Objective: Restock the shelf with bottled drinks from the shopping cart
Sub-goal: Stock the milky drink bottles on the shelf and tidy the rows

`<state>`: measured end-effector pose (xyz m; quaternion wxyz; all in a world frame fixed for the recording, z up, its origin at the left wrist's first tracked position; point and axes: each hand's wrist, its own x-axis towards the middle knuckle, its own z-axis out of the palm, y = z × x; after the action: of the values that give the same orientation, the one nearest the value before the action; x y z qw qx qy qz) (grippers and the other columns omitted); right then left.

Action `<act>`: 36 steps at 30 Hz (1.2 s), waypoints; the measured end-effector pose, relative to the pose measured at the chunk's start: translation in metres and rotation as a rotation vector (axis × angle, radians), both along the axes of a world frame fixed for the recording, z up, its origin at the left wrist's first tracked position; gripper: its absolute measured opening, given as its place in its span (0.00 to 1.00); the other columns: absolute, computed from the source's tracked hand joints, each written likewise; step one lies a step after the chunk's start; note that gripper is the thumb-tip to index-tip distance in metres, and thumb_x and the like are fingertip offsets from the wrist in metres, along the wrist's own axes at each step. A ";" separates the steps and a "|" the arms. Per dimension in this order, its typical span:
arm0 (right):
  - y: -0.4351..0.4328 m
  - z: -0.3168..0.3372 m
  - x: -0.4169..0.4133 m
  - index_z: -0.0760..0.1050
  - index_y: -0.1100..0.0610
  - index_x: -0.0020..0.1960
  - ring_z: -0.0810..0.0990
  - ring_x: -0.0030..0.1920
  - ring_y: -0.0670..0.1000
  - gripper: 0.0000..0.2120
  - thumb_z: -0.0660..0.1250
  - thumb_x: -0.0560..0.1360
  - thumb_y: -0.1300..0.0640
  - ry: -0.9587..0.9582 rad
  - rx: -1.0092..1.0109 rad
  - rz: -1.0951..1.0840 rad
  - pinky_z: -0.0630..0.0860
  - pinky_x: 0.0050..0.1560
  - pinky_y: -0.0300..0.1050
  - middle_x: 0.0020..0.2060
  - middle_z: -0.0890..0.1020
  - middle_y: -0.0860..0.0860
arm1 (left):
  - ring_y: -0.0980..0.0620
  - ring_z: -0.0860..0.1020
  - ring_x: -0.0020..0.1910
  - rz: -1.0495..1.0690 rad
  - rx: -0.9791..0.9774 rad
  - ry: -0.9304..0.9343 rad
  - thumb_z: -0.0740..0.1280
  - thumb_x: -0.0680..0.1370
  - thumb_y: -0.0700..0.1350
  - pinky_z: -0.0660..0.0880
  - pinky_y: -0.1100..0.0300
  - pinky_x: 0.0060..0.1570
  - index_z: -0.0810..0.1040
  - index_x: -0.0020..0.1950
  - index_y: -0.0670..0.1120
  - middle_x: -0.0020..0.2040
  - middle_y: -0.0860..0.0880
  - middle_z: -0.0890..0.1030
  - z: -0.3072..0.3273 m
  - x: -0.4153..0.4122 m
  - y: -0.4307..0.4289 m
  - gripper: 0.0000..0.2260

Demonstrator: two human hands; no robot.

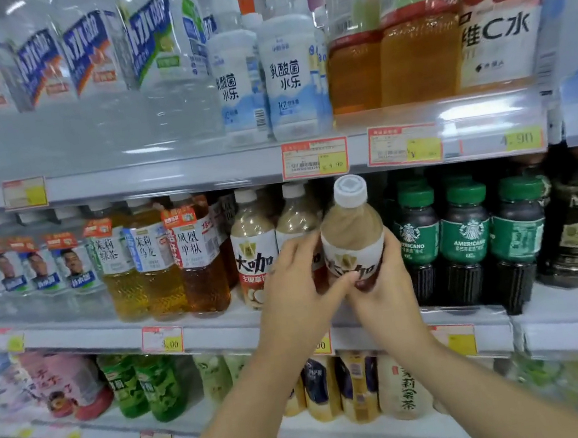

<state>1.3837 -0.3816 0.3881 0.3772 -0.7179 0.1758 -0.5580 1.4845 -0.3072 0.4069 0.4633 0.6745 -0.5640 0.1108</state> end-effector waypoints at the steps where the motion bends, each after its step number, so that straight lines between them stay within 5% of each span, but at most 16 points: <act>1: -0.002 -0.002 0.004 0.61 0.38 0.64 0.73 0.61 0.38 0.34 0.70 0.69 0.66 0.010 0.006 -0.012 0.71 0.58 0.30 0.61 0.74 0.44 | 0.56 0.69 0.63 0.040 -0.011 -0.051 0.69 0.72 0.57 0.66 0.56 0.64 0.68 0.69 0.55 0.63 0.56 0.71 -0.001 0.005 -0.002 0.27; 4: -0.008 -0.006 0.010 0.61 0.35 0.60 0.74 0.58 0.36 0.34 0.72 0.68 0.64 0.059 0.038 -0.040 0.72 0.53 0.28 0.57 0.75 0.39 | 0.52 0.68 0.65 0.139 -0.051 -0.180 0.68 0.73 0.55 0.64 0.53 0.64 0.72 0.67 0.54 0.64 0.52 0.71 -0.005 0.019 -0.006 0.24; 9: -0.021 -0.008 0.013 0.58 0.47 0.67 0.78 0.54 0.47 0.36 0.74 0.68 0.62 0.213 0.126 -0.057 0.76 0.51 0.42 0.55 0.78 0.49 | 0.44 0.69 0.65 0.272 -0.143 -0.364 0.71 0.71 0.50 0.69 0.44 0.62 0.76 0.61 0.50 0.64 0.46 0.72 -0.018 0.040 -0.015 0.19; 13: -0.028 -0.002 0.015 0.54 0.53 0.70 0.81 0.50 0.51 0.36 0.71 0.69 0.62 0.299 0.176 -0.027 0.78 0.49 0.45 0.51 0.80 0.55 | 0.40 0.62 0.70 0.354 -0.122 -0.438 0.68 0.71 0.53 0.57 0.38 0.69 0.71 0.65 0.51 0.69 0.42 0.67 -0.028 0.049 -0.024 0.23; 18: -0.027 -0.007 0.022 0.49 0.60 0.72 0.71 0.64 0.64 0.38 0.67 0.70 0.62 0.319 0.149 -0.077 0.68 0.64 0.64 0.63 0.70 0.63 | 0.37 0.49 0.74 0.399 -0.047 -0.371 0.67 0.71 0.56 0.45 0.30 0.65 0.60 0.73 0.56 0.74 0.43 0.56 -0.035 0.055 -0.032 0.32; 24: -0.027 -0.006 0.029 0.43 0.62 0.74 0.65 0.68 0.57 0.42 0.67 0.71 0.62 0.327 0.149 -0.132 0.67 0.66 0.57 0.68 0.63 0.58 | 0.36 0.49 0.73 0.383 -0.084 -0.366 0.69 0.70 0.58 0.61 0.28 0.62 0.58 0.74 0.53 0.74 0.43 0.55 -0.037 0.055 -0.033 0.36; 31: -0.027 -0.004 0.026 0.42 0.60 0.74 0.65 0.69 0.58 0.43 0.67 0.71 0.62 0.335 0.150 -0.118 0.68 0.66 0.56 0.68 0.64 0.58 | 0.35 0.50 0.72 0.389 -0.096 -0.368 0.72 0.69 0.57 0.64 0.28 0.61 0.60 0.73 0.52 0.73 0.43 0.56 -0.036 0.055 -0.033 0.37; 33: -0.017 -0.009 0.020 0.38 0.54 0.76 0.55 0.74 0.47 0.45 0.67 0.73 0.59 0.361 0.050 -0.159 0.64 0.69 0.41 0.74 0.55 0.53 | 0.36 0.49 0.73 0.381 -0.102 -0.357 0.71 0.70 0.58 0.63 0.29 0.62 0.58 0.74 0.52 0.74 0.43 0.55 -0.036 0.056 -0.032 0.37; 36: 0.001 -0.022 0.007 0.34 0.42 0.73 0.44 0.66 0.23 0.43 0.65 0.75 0.56 0.385 -0.216 -0.268 0.58 0.52 0.16 0.75 0.40 0.47 | 0.37 0.48 0.74 0.357 -0.099 -0.315 0.70 0.70 0.58 0.62 0.31 0.64 0.56 0.75 0.52 0.74 0.44 0.54 -0.041 0.059 -0.028 0.38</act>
<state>1.3905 -0.3806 0.3657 0.1806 -0.8173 0.2775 -0.4716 1.5438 -0.3355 0.3659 0.3750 0.7144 -0.4952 0.3223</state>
